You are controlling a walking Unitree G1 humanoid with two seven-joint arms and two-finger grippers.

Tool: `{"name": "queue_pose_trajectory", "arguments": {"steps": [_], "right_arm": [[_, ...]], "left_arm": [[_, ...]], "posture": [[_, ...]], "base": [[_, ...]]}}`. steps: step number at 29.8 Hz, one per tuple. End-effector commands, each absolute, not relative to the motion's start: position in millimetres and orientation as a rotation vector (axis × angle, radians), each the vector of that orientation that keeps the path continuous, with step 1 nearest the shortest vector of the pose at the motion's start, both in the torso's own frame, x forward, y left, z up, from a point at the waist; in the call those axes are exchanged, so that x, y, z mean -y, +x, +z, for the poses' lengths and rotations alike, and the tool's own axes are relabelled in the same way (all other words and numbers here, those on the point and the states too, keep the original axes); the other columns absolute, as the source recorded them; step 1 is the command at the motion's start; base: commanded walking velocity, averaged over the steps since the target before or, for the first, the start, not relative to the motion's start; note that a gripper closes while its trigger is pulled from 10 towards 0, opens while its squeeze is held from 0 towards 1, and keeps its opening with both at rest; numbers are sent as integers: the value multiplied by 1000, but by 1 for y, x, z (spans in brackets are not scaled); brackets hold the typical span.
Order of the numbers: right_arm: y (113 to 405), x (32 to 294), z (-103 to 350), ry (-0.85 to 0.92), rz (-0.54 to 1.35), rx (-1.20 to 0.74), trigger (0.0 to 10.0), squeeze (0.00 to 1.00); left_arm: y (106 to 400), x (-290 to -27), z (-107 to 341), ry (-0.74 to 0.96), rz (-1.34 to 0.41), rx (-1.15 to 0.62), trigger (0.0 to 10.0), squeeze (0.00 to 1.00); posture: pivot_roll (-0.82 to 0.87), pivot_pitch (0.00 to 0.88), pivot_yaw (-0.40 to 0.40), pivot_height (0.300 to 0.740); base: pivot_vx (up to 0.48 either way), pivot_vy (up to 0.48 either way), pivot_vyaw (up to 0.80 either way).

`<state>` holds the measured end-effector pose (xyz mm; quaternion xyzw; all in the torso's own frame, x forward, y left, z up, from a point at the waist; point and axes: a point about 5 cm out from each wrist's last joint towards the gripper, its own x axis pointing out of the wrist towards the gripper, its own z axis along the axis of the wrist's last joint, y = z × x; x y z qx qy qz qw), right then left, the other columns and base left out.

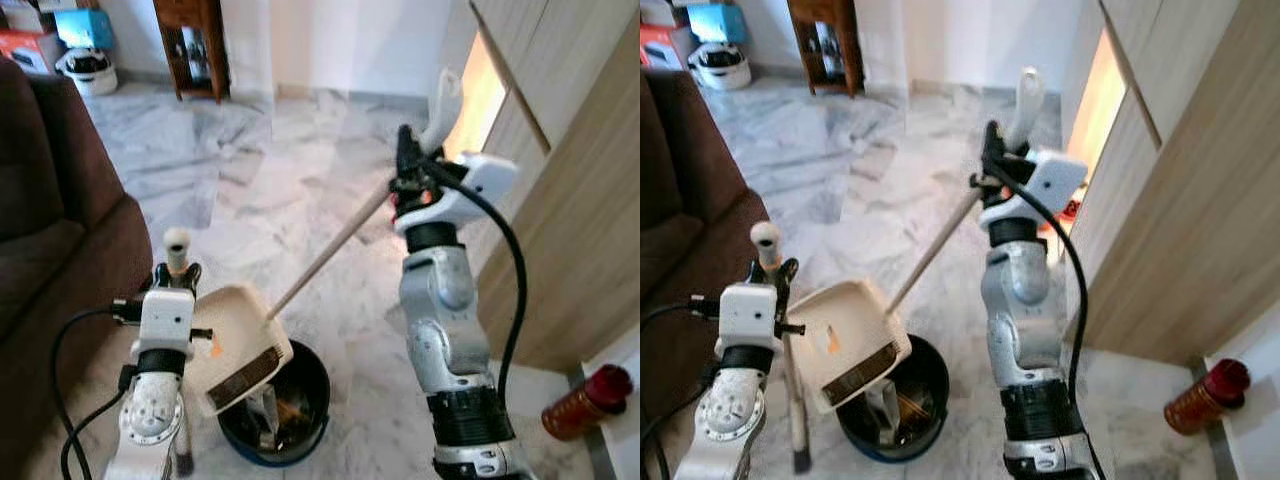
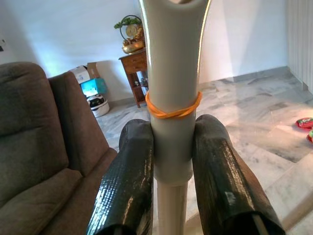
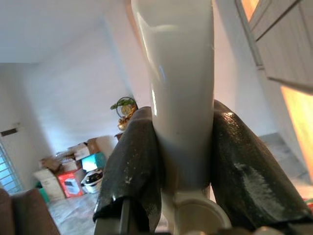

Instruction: Sweep floor

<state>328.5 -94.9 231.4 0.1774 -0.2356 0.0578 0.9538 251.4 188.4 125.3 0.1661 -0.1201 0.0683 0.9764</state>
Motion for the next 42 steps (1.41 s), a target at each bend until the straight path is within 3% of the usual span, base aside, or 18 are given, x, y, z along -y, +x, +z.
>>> {"name": "queue_pose_trajectory", "arguments": {"steps": [1,18,24,31,42], "right_arm": [[323,91,249,370,137,567,10000,0],[313,91,258,316,82,681,10000,0],[301,71,256,304,148,705,10000,0],[276,33,257,182,356,788,10000,0],[256,12,262,159,441,858,10000,0]], "left_arm": [[251,-187,134,334,130,286,10000,0],[251,-189,135,338,131,294,10000,0],[252,-188,136,335,128,295,10000,0],[252,-190,136,335,130,298,10000,0],[252,-189,137,331,126,303,10000,0]], "posture": [[167,0,2,740],[185,0,4,740],[184,0,6,740],[188,0,8,740],[184,0,12,740]], "base": [[0,0,0],[0,0,0],[0,0,0],[0,0,0],[0,0,0]]}}
